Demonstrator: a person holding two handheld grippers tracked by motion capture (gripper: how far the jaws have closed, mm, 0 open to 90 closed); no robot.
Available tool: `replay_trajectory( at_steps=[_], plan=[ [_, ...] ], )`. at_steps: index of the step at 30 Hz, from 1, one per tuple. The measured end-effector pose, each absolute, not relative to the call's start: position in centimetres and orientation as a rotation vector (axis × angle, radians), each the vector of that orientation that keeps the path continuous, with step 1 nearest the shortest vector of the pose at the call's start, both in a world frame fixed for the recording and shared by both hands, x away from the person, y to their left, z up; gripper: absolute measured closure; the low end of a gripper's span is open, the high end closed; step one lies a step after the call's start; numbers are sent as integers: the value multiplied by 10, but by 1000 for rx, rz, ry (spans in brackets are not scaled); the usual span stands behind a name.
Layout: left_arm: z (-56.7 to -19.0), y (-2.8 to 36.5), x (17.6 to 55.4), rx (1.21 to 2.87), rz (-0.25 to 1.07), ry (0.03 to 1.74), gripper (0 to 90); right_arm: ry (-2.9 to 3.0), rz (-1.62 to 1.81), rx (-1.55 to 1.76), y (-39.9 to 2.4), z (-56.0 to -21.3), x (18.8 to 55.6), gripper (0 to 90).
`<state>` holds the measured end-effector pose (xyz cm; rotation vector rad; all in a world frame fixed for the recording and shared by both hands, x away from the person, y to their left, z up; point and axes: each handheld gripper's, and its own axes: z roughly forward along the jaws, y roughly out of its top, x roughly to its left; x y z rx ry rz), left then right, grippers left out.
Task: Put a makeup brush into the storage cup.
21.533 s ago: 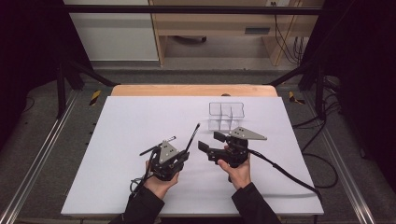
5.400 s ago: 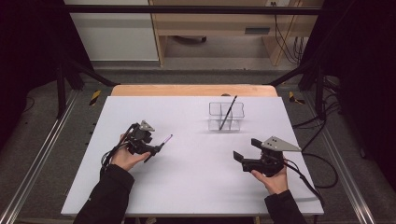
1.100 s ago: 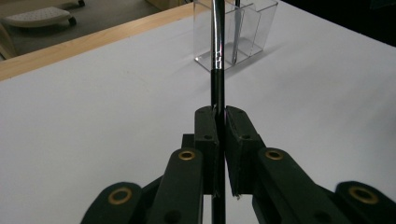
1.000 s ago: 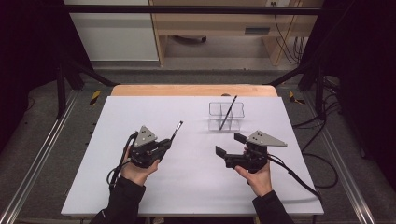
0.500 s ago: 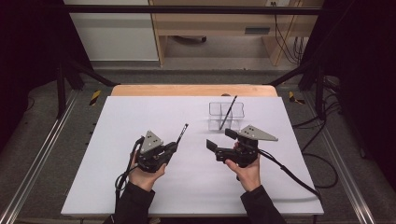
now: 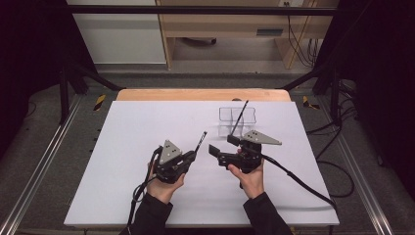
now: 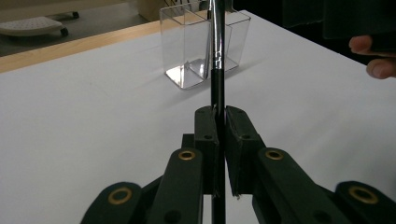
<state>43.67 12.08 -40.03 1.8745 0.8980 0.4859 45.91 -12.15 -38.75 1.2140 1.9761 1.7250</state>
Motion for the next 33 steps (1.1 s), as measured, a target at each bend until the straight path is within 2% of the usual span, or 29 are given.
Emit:
replay_trajectory(
  at_steps=[18,33],
  plan=[
    [-402,100,434,1857,480,887,833,1954,1808,1310,-112,-396,463,265],
    [-403,92,431,1840,484,895,833,1932,1851,1388,-108,-400,466,417]
  ],
)
